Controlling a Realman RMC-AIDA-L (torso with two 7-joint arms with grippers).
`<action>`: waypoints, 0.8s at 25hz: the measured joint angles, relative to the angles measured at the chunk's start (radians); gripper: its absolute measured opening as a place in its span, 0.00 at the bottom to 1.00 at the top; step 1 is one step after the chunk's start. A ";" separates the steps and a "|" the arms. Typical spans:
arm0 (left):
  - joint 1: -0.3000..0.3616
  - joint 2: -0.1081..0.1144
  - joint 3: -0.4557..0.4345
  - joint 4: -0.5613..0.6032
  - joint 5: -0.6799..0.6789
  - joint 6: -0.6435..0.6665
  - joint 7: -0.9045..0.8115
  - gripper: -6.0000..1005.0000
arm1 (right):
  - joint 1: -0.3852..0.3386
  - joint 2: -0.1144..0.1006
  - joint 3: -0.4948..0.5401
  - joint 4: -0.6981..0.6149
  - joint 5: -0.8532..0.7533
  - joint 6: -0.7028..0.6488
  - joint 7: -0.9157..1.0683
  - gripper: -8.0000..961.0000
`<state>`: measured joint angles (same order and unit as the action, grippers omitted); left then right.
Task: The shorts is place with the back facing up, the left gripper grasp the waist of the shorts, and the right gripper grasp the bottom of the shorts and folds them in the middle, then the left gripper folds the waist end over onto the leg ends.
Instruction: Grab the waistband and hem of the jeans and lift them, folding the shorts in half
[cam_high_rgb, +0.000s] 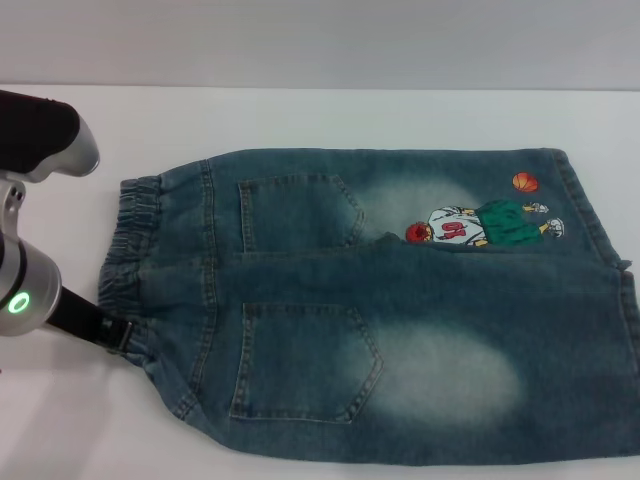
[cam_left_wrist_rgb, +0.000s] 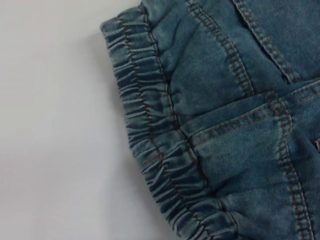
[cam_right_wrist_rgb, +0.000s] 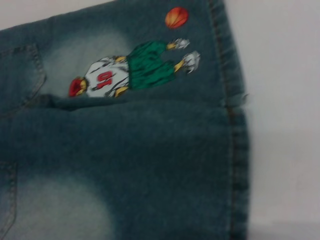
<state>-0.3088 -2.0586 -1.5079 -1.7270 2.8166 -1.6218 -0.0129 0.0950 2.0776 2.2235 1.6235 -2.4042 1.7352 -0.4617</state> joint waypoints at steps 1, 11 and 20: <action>-0.001 0.000 0.000 0.003 0.000 0.000 0.000 0.03 | -0.004 0.000 -0.011 -0.013 0.012 -0.005 0.002 0.74; -0.005 0.001 0.000 0.015 0.000 0.000 0.002 0.03 | -0.028 -0.003 -0.075 -0.050 0.028 -0.003 0.042 0.74; -0.018 0.002 -0.001 0.031 0.001 0.002 0.007 0.03 | -0.031 -0.007 -0.091 -0.043 0.003 0.001 0.060 0.74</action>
<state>-0.3269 -2.0570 -1.5087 -1.6959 2.8180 -1.6201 -0.0063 0.0635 2.0708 2.1320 1.5807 -2.4010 1.7357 -0.4018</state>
